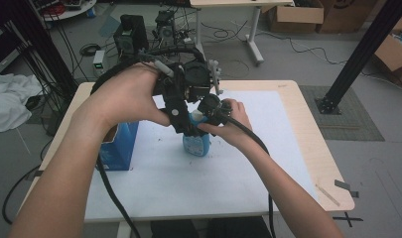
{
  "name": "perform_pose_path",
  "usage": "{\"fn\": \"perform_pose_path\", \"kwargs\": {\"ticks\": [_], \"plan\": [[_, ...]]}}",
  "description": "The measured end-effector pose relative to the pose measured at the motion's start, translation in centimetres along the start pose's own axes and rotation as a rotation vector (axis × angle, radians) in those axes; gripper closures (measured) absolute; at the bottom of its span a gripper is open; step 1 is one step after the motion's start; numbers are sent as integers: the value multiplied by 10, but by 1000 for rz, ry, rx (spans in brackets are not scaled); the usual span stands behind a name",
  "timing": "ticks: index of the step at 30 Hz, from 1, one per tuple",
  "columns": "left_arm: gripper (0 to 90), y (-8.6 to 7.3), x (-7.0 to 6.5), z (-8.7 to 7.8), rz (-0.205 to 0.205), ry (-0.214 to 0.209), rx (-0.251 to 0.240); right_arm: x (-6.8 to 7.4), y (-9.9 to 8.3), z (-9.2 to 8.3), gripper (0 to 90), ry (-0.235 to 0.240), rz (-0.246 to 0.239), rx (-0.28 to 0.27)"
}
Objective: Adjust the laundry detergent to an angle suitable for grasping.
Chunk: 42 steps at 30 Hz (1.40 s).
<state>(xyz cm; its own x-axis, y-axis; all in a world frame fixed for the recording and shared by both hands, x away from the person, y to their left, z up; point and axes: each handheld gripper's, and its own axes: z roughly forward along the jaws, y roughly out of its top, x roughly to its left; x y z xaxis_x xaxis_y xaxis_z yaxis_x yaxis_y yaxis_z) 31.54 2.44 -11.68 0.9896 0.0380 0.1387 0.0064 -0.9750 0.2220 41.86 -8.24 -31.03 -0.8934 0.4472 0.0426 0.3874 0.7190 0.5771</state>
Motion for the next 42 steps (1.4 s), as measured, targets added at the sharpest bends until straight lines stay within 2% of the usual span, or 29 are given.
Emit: {"fn": "perform_pose_path", "kwargs": {"ticks": [9, 20, 27, 31, 34, 37, 38, 40, 42], "plan": [[154, -4, 1, 1, -4, -5, -5, 0, 0, 11, 381, 9, -16, -4], [154, -8, 2, 2, -11, -3, 1, 0, -1, 11, 390, 10, -40, -17], [154, -10, 2, -1, -14, -1, 4, 1, 0, 8, 391, 21, -91, -39], [155, -12, 2, -2, -18, 1, 2, 0, -1, 0, 391, 83, -128, -81], [155, -12, 2, -2, -21, 1, -1, 1, -3, -4, 391, 124, -160, -86], [155, -12, 2, -3, -20, 3, -2, 2, -4, -5, 392, 144, -181, -92], [154, -12, 1, -2, -21, 3, -5, 4, -6, -4, 392, 164, -203, -95], [155, -11, 1, -3, -20, 1, 2, 6, -6, -3, 392, 175, -208, -98], [155, -11, 1, -3, -18, 1, 0, 9, -7, -2, 392, 208, -233, -102]]}}
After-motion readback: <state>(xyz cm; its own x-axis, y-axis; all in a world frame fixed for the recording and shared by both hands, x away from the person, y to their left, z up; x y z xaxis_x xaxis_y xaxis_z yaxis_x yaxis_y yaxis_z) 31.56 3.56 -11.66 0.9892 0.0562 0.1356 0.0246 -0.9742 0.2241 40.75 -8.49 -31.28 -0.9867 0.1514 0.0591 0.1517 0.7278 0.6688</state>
